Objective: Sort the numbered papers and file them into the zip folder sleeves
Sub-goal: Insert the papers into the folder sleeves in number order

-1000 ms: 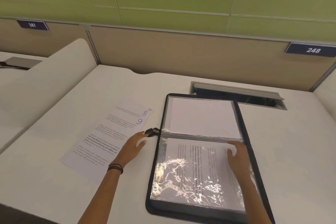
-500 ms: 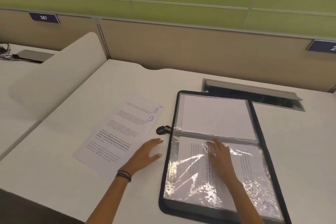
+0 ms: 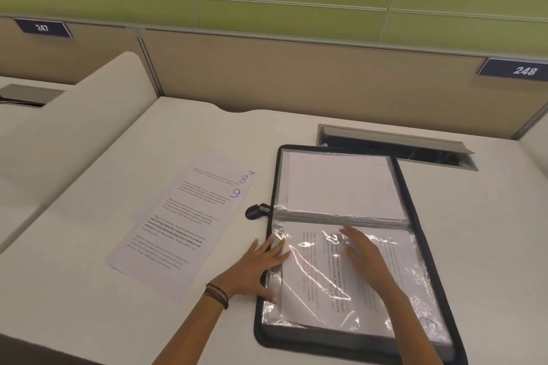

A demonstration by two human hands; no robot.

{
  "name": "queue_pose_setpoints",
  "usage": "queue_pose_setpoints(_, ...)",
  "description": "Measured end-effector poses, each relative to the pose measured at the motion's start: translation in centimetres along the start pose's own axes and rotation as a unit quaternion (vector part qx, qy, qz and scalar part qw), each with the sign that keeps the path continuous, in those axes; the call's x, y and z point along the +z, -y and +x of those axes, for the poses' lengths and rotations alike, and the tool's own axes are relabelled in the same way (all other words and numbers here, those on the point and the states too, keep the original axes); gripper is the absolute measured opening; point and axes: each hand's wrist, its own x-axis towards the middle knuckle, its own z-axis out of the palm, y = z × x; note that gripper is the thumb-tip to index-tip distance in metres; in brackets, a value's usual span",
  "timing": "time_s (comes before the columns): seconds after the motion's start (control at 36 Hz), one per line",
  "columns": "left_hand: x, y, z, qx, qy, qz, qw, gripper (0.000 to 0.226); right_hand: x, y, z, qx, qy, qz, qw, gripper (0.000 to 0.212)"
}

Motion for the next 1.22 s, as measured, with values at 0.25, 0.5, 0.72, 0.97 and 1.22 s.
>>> queue_pose_setpoints(0.25, 0.3, 0.0, 1.4, 0.001, -0.235, -0.198, 0.951, 0.032, -3.7, 0.2, -1.7, 0.032, -0.091, 0.06, 0.994, 0.029)
queue_pose_setpoints(0.5, -2.9, -2.1, 3.0, -0.063, -0.316, -0.342, 0.883, 0.015, -9.1, -1.2, -3.8, 0.054, -0.177, 0.125, 0.975, 0.025)
queue_pose_setpoints(0.72, -5.0, -3.4, 4.5, -0.089, -0.349, -0.358, 0.861, 0.017, -12.0, -3.6, -5.6, 0.087, -0.272, 0.164, 0.944, 0.025)
queue_pose_setpoints(0.97, -6.4, -3.7, 5.6, -0.118, -0.43, -0.361, 0.819, 0.006, -12.7, -5.1, -6.6, 0.145, -0.391, 0.283, 0.864, 0.045)
queue_pose_setpoints(1.22, -6.0, -3.0, 6.6, -0.167, -0.463, -0.394, 0.776, 0.016, -9.9, -5.0, -6.0, 0.151, -0.309, 0.243, 0.907, 0.028)
